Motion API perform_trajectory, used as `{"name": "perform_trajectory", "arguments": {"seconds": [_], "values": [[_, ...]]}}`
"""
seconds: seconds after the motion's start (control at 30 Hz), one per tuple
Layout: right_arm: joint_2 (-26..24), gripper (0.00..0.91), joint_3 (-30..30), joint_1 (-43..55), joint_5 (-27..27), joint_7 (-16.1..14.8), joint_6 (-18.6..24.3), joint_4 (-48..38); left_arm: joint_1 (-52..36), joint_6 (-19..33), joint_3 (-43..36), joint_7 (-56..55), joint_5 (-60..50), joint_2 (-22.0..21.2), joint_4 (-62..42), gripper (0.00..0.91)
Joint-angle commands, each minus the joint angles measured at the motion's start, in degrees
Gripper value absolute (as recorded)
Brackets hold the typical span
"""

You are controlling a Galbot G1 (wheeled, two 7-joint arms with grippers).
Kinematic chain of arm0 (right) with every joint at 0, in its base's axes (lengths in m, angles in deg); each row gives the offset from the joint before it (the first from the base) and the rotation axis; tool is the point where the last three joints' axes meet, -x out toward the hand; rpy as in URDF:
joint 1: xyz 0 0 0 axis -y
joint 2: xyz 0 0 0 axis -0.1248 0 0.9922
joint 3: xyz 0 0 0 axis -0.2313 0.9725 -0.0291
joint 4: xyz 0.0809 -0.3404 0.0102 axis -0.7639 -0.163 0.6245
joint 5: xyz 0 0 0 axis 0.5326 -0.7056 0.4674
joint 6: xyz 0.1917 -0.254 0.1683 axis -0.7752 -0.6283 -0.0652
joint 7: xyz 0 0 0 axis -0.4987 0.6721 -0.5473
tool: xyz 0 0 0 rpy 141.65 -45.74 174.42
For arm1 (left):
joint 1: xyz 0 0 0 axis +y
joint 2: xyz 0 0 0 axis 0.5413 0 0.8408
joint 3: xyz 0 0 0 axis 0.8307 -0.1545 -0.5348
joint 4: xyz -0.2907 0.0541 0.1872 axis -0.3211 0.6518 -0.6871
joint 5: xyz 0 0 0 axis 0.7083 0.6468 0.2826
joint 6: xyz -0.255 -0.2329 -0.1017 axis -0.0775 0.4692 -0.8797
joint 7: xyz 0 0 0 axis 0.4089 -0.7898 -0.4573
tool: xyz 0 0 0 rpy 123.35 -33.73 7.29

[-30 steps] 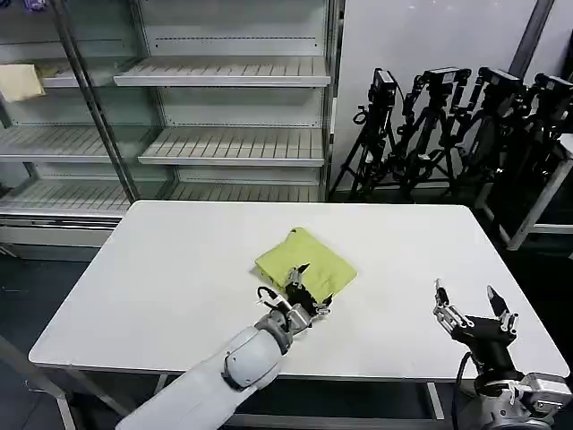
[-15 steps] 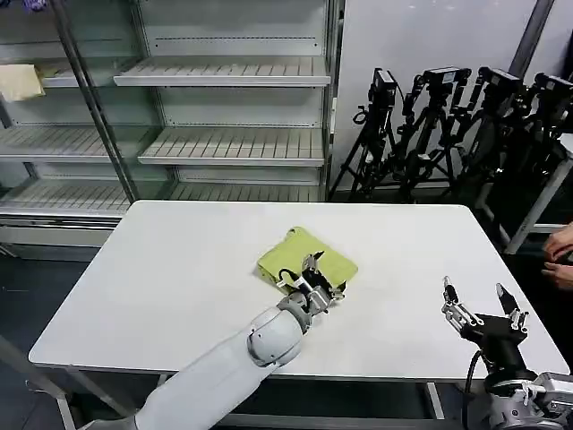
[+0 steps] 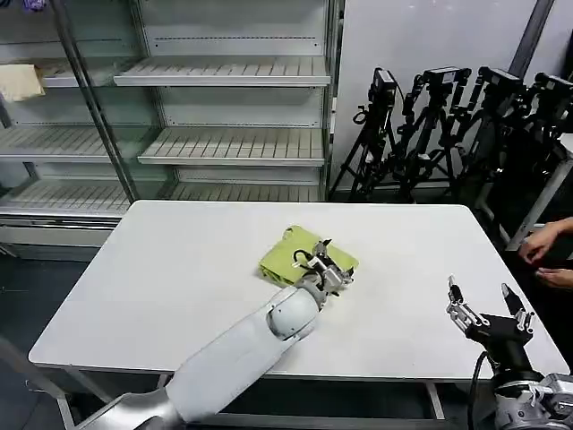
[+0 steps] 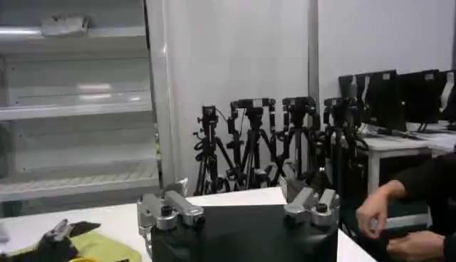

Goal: Fold and organize the clothes.

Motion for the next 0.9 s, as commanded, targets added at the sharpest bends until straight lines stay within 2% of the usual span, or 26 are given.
{"name": "perform_trajectory", "arguments": {"seconds": [0.03, 0.33, 0.47, 0.63, 0.9], "values": [[-0.1, 0.907, -1.0, -0.4, 0.4, -0.1, 0.1, 0.1, -6.7, 0.2, 1.5, -0.4, 1.6, -9.1, -17.7, 0.907], [-0.1, 0.907, -1.0, -0.5, 0.4, 0.0, 0.1, 0.5, -11.0, 2.7, 4.7, -1.5, 1.1, -14.9, -28.4, 0.907], [0.1, 0.907, -0.7, -0.6, 0.3, 0.0, 0.0, 1.0, -12.1, 4.0, 5.5, -2.3, 1.6, -15.0, -29.6, 0.907], [0.3, 0.907, -0.7, -0.9, 0.3, -0.1, 0.0, 1.4, -9.3, 2.4, 6.6, -4.8, 9.2, -13.1, -19.5, 0.907], [0.2, 0.907, -0.1, -0.5, 0.3, -0.3, 0.1, 1.7, -2.2, 0.1, 8.4, -9.2, 24.0, -2.7, 7.9, 0.907]]}}
